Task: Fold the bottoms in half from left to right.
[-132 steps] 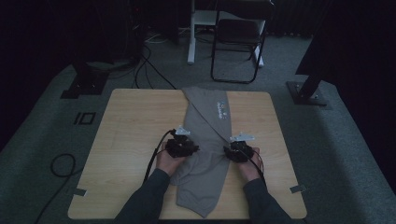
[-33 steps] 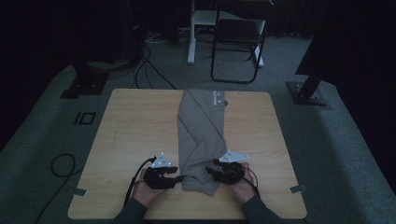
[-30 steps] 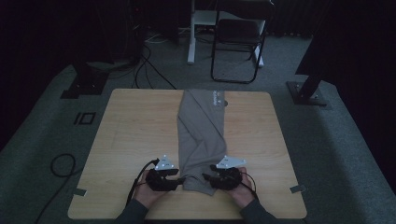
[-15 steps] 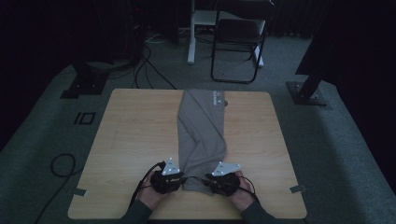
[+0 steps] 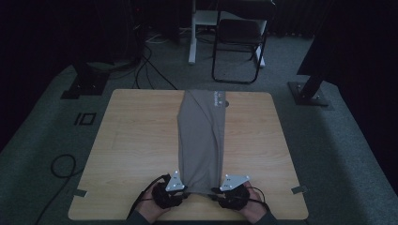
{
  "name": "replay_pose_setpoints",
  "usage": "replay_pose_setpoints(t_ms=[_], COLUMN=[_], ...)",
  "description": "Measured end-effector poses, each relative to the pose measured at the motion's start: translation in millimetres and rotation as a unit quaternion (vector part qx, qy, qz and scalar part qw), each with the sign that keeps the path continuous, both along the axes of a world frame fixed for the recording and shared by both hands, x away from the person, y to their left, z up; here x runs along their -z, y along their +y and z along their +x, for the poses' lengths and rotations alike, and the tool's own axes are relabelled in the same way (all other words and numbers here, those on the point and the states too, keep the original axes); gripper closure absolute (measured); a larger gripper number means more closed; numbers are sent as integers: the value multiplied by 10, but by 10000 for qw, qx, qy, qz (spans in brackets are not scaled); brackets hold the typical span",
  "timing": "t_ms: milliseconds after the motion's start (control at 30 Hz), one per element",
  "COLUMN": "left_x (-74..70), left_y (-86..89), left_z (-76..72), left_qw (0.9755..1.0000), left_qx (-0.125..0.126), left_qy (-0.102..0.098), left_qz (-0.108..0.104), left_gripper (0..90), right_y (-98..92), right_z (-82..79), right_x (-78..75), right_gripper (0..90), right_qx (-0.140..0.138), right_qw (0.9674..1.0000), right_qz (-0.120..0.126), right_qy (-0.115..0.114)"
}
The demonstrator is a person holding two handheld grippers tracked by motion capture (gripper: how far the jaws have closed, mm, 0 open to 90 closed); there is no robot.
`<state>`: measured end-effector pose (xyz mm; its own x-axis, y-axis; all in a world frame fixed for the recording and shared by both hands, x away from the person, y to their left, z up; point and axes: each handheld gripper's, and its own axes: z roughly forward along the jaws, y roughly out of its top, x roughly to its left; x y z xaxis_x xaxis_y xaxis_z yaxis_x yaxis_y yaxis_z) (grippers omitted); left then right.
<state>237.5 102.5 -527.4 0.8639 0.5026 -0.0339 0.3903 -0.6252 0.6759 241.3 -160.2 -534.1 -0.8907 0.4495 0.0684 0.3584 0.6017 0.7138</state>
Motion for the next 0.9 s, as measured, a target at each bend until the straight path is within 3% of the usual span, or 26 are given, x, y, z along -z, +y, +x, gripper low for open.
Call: replay_pose_setpoints(t_ms=[67,133,233,367,700,900], left_x=[-3,-15,-66,-111,-19,103], left_y=[21,59,142,212,223,190], left_z=[3,24,64,195,777,1158], left_qw=[10000,9999,9995,9983,9928,9861], left_qx=[9,-29,-156,-463,-1079,-1583], left_qy=[21,57,22,-108,-335,-378], left_qz=[-13,-88,-266,-339,-393,-327], left_gripper=[704,659,587,565,560,559], right_y=[-19,-43,-107,-184,-206,-150], right_z=[-6,3,61,186,701,970], right_x=[6,8,-16,-83,-63,-40], right_gripper=[712,631,534,509,506,492], right_qx=[-44,-44,144,520,1297,1612], right_qw=[10000,9998,9990,9971,9901,9856], right_qz=[5,105,381,547,464,336], right_qy=[40,140,184,18,-274,-395])
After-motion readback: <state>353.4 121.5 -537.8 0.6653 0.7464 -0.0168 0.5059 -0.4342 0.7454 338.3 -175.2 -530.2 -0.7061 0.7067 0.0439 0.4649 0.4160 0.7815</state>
